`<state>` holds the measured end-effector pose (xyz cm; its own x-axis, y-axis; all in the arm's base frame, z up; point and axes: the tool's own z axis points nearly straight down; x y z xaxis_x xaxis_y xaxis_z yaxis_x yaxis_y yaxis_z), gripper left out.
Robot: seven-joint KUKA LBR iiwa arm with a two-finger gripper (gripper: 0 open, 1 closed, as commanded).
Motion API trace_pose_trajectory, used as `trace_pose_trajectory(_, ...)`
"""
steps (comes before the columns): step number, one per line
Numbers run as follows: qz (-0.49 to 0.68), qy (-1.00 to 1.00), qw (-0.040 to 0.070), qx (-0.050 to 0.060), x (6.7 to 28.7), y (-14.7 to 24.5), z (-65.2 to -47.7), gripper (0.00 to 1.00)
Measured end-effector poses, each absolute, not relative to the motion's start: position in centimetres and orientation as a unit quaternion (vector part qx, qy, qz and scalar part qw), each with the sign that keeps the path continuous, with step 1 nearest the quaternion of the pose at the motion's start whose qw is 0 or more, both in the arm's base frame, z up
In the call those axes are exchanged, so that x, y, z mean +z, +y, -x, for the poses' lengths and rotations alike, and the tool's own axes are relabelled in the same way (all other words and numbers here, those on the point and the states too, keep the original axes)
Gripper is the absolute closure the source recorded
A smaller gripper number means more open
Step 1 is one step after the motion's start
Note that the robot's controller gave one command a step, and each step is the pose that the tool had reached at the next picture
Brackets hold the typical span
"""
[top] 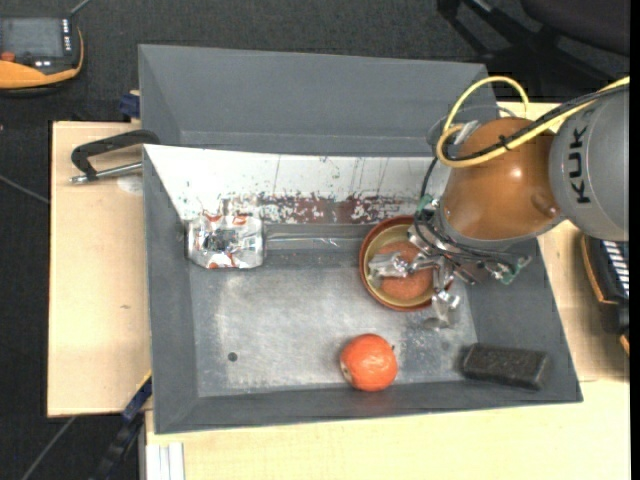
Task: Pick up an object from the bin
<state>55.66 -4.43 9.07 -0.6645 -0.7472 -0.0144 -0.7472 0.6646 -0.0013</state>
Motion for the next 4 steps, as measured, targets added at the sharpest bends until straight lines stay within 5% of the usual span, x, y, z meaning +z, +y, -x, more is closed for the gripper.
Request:
trace_pose_trajectory(1, 0.409, 0.913, 0.006, 0.002, 9.2, -4.5, -55.6, 1.0)
trace_pose_trajectory(2, 0.4, 0.916, 0.013, 0.001, 20.8, -0.5, -53.2, 1.0)
trace_pose_trajectory(3, 0.399, 0.917, 0.009, 0.002, 20.4, -0.7, -53.0, 0.0)
trace_pose_trajectory(4, 0.302, 0.953, 0.013, 0.004, 16.2, 0.2, -58.4, 0.0)
